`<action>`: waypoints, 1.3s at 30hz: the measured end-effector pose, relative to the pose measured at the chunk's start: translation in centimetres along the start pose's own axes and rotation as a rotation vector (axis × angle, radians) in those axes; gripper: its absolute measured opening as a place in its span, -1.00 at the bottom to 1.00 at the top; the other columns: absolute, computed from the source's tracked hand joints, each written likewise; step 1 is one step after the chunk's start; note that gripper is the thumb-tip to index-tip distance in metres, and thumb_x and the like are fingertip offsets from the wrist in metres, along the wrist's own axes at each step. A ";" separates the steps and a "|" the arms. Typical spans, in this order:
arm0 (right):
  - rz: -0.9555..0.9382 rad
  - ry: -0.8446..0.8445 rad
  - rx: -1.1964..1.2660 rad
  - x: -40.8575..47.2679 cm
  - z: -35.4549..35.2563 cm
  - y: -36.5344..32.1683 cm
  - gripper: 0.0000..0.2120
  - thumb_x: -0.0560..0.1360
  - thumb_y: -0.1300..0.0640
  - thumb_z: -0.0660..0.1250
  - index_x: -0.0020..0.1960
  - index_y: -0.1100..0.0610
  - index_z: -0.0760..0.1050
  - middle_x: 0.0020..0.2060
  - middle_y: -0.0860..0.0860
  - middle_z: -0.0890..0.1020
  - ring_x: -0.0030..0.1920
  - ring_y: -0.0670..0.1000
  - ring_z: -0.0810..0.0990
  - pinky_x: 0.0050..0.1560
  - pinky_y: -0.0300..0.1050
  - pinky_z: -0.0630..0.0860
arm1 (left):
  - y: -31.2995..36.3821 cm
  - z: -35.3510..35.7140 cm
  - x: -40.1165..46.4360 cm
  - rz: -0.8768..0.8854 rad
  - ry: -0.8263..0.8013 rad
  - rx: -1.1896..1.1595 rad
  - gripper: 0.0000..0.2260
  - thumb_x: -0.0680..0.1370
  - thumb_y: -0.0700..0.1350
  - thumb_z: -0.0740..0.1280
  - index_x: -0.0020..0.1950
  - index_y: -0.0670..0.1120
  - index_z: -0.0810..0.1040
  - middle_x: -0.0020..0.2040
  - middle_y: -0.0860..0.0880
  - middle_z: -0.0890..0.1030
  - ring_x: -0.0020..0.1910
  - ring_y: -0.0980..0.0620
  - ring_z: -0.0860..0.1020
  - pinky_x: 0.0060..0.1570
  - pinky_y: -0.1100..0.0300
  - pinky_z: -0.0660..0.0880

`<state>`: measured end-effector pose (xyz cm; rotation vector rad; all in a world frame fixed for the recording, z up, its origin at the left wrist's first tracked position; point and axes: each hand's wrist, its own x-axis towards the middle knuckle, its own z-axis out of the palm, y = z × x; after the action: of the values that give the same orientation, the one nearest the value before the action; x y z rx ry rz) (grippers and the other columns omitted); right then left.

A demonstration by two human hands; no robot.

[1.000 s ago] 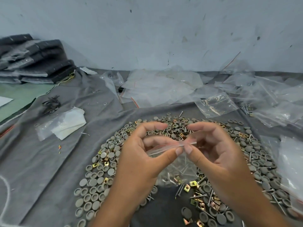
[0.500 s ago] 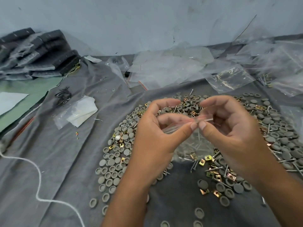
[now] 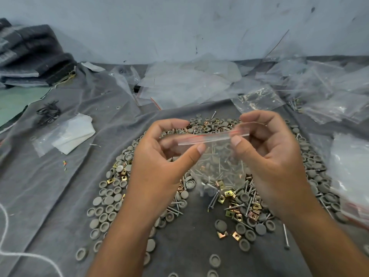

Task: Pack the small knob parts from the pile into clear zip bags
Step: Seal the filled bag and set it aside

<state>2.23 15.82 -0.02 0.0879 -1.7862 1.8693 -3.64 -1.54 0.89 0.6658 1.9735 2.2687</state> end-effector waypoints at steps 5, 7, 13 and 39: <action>-0.002 0.027 -0.013 0.1 -0.2 0.1 -0.75 0.50 0.17 0.39 0.14 -0.02 0.49 -0.12 -0.05 0.64 -0.15 0.04 0.59 -0.11 -0.02 0.61 | 0.1 0.0 0.1 0.015 0.030 -0.030 -0.66 0.42 -0.18 0.52 0.14 -0.02 0.53 -0.09 -0.04 0.74 -0.15 0.10 0.68 -0.16 0.32 0.56; 0.004 0.020 -0.007 0.2 -0.2 0.1 -0.74 0.49 0.17 0.39 0.15 -0.02 0.49 -0.12 -0.07 0.63 -0.14 0.02 0.59 -0.11 -0.05 0.60 | 0.2 0.0 0.0 0.019 0.029 -0.041 -0.67 0.43 -0.19 0.51 0.14 -0.04 0.53 -0.10 -0.04 0.74 -0.14 0.10 0.68 -0.15 0.32 0.56; 0.037 -0.075 -0.034 0.0 0.0 -0.1 -0.59 0.43 0.18 0.48 0.23 0.02 0.46 -0.04 -0.07 0.69 -0.05 -0.02 0.67 -0.10 -0.05 0.65 | 0.3 0.0 -0.1 0.039 0.025 -0.021 -0.67 0.42 -0.16 0.54 0.12 -0.04 0.52 -0.12 -0.04 0.73 -0.13 0.09 0.67 -0.11 0.26 0.58; 0.057 -0.105 0.007 0.0 0.4 -0.7 -0.50 0.42 0.13 0.55 0.30 0.00 0.46 -0.05 0.02 0.74 -0.02 0.05 0.74 -0.06 -0.15 0.65 | 0.4 0.3 -0.2 0.071 -0.034 0.073 -0.62 0.40 -0.03 0.56 0.15 0.07 0.53 -0.04 -0.04 0.74 -0.06 -0.04 0.70 -0.08 0.16 0.60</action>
<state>2.45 15.44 0.66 0.1415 -1.8703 1.9428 -3.26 -1.42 1.22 0.7879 2.0582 2.2167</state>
